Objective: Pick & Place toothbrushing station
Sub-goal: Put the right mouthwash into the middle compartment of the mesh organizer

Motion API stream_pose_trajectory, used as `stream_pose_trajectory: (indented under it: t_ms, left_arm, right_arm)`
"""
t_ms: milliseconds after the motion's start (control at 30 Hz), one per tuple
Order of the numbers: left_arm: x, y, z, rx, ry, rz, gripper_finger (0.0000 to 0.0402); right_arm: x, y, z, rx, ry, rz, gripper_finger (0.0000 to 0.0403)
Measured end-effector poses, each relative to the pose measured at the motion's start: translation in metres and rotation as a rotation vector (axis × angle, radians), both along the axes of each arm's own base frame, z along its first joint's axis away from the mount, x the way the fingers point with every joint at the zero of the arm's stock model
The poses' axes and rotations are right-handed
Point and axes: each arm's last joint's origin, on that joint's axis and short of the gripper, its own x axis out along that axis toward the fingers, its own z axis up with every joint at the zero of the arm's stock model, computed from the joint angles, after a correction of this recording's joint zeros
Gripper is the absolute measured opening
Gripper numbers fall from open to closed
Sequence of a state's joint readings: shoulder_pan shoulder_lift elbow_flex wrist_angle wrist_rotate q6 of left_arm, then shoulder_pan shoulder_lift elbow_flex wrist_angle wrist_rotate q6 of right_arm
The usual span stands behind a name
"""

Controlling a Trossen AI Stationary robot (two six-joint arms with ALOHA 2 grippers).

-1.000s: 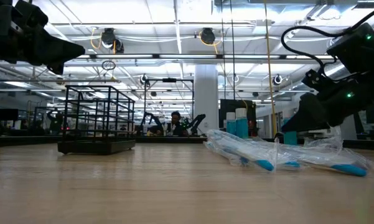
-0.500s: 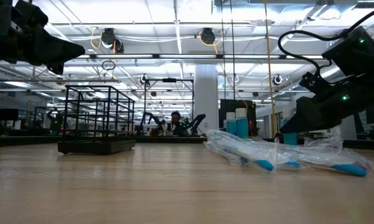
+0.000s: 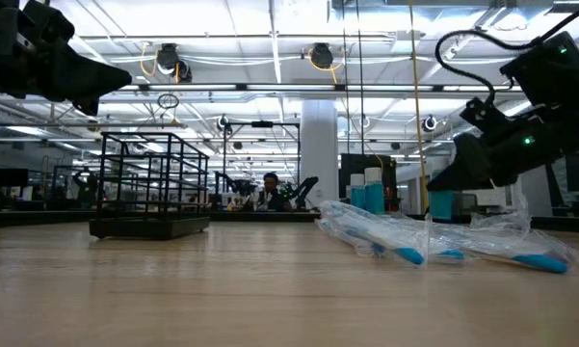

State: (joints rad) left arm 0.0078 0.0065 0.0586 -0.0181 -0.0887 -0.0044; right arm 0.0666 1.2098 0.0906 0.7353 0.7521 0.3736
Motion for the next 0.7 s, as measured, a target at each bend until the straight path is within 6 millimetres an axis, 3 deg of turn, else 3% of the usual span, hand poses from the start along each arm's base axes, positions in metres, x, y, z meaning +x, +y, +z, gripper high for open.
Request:
stream_pose_trajectory:
  t_ms: [433,700]
  left_arm:
    - [0.0,0.0,0.0,0.0,0.0,0.0,0.0042]
    - [-0.001,0.0,0.009,-0.022,-0.097,-0.002,0.0042]
  right_arm:
    - [0.017,0.006,0.046,-0.126,-0.35,0.292,0.009]
    - [0.068,0.012,0.088,-0.087,-0.29,0.592,0.0088]
